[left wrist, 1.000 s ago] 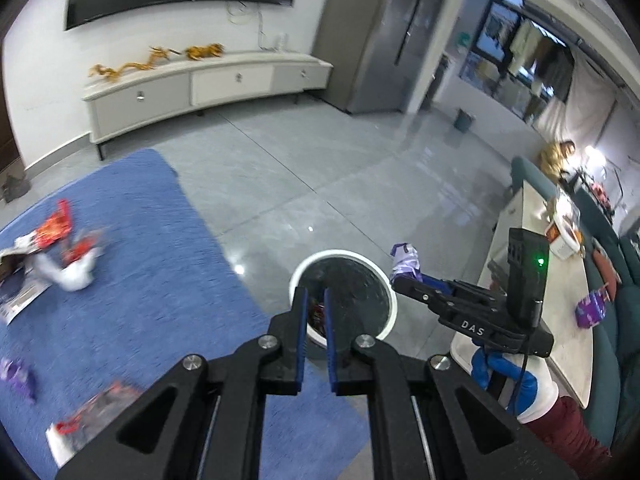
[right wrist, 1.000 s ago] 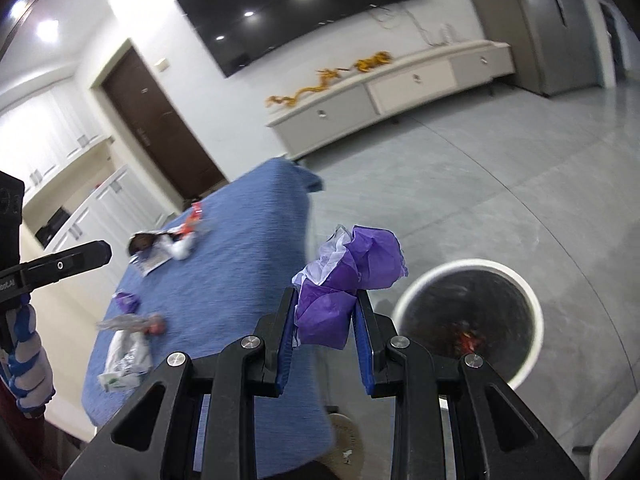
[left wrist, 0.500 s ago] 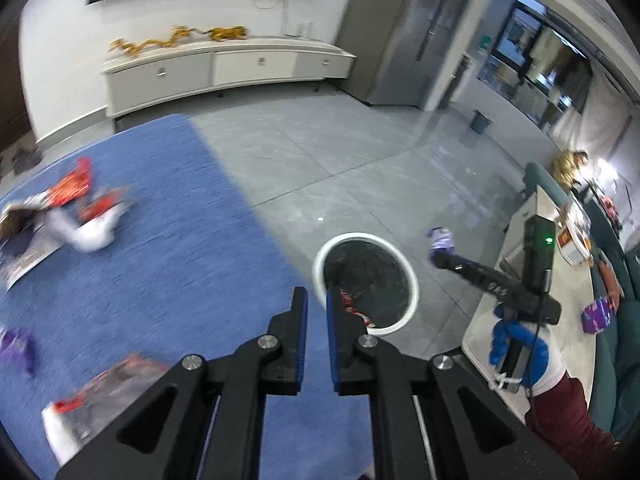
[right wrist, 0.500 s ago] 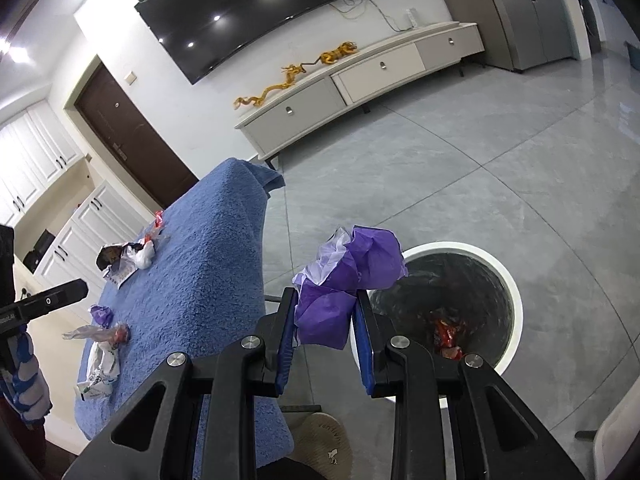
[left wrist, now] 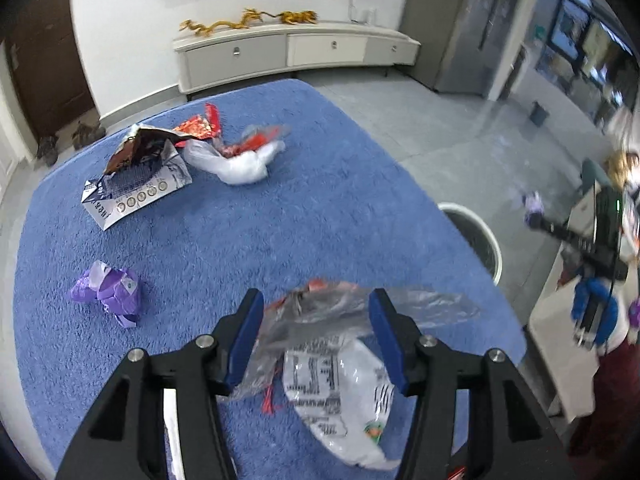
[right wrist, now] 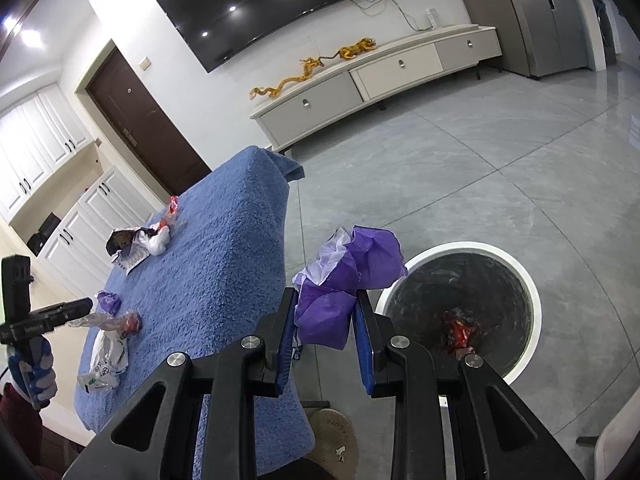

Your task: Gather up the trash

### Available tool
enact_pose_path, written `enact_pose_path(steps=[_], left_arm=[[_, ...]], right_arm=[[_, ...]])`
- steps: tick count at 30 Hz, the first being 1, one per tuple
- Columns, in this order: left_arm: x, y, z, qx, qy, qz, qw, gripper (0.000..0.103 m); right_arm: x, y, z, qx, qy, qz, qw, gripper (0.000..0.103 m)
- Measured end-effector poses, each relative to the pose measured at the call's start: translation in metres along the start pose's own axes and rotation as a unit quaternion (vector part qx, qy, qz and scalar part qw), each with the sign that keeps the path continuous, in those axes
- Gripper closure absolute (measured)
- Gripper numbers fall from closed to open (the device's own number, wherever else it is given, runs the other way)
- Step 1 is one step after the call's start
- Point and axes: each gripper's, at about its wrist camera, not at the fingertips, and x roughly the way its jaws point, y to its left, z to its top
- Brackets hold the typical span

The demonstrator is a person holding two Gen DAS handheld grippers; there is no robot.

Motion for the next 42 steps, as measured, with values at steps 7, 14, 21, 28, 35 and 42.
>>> enact_pose_path(steps=[7, 14, 21, 28, 35, 42], left_arm=[[0.003, -0.029, -0.012, 0.078, -0.002, 0.013, 0.9969, 0.05], [0.004, -0.04, -0.014, 0.112, -0.004, 0.012, 0.9937, 0.05], [0.037, -0.035, -0.005, 0.117, 0.022, 0.03, 0.9925, 0.051], [0.056, -0.022, 0.006, 0.099, 0.032, 0.029, 0.9941, 0.099], [0.043, -0.017, 0.009, 0.095, 0.003, 0.058, 0.9938, 0.1], [0.02, -0.001, 0.026, 0.068, -0.022, 0.068, 0.9951, 0.1]], right_arm=[[0.003, 0.003, -0.002, 0.005, 0.009, -0.006, 1.0, 0.076], [0.007, 0.009, -0.005, 0.002, 0.017, -0.012, 1.0, 0.076], [0.012, 0.012, -0.005, 0.0, 0.023, -0.012, 1.0, 0.076], [0.01, 0.009, -0.004, 0.001, 0.024, -0.021, 0.999, 0.076], [0.014, 0.012, -0.005, 0.001, 0.028, -0.022, 0.999, 0.076], [0.018, 0.015, -0.007, -0.008, 0.035, -0.011, 0.999, 0.076]])
